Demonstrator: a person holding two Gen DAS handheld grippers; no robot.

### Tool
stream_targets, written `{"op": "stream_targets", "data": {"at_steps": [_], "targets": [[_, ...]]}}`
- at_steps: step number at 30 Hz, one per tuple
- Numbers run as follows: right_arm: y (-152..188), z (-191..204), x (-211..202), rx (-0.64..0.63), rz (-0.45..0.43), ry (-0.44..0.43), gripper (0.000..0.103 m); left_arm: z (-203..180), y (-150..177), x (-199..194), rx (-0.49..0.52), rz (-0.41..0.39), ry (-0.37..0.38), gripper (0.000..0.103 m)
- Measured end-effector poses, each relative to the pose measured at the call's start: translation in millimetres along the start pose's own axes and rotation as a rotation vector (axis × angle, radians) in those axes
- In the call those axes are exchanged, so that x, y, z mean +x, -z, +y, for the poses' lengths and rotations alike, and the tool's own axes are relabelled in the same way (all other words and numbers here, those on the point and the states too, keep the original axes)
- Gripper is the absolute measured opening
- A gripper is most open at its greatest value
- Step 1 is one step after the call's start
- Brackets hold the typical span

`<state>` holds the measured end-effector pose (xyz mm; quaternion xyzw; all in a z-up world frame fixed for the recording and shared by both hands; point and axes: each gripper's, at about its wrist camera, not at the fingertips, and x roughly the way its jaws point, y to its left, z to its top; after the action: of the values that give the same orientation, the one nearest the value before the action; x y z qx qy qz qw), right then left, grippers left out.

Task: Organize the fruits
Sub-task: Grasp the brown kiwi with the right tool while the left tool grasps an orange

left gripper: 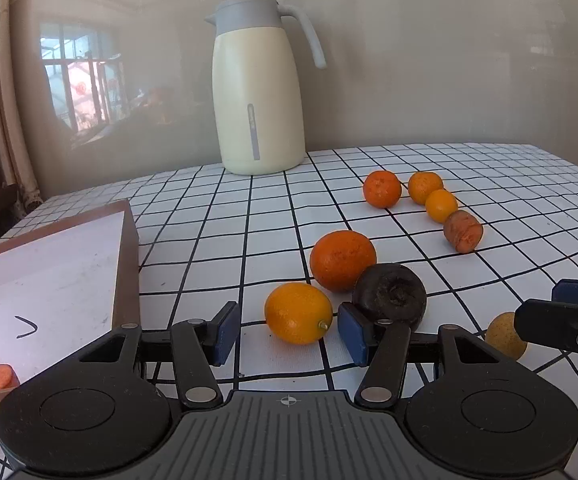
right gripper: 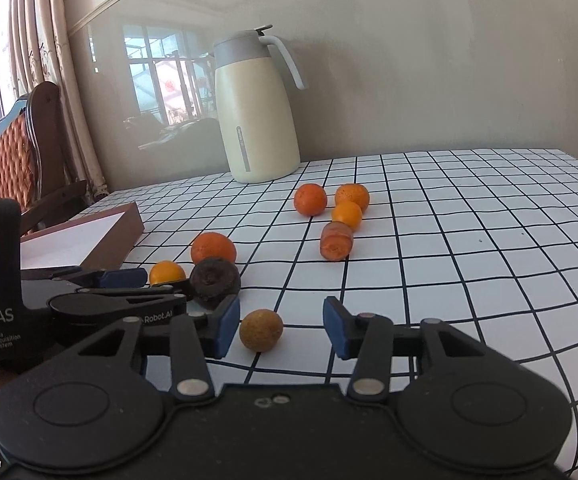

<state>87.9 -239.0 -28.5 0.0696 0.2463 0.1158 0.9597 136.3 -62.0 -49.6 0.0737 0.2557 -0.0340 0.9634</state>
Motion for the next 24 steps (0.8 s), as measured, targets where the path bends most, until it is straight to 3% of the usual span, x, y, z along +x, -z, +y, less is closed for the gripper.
{"op": "stream_targets", "data": {"at_steps": [6, 17, 24], "targets": [[-0.2, 4.4, 5.8, 0.008, 0.008, -0.015, 0.038, -7.0, 0.3, 1.6, 0.011, -0.008, 0.022, 0.037], [2.1, 11.0, 13.2, -0.007, 0.027, -0.028, 0.037, -1.7, 4.5, -6.2, -0.016, -0.012, 0.020, 0.036], [5.9, 13.8, 23.7, -0.018, 0.055, -0.015, 0.028, 1.7, 6.7, -10.7, -0.015, -0.010, 0.029, 0.036]]}}
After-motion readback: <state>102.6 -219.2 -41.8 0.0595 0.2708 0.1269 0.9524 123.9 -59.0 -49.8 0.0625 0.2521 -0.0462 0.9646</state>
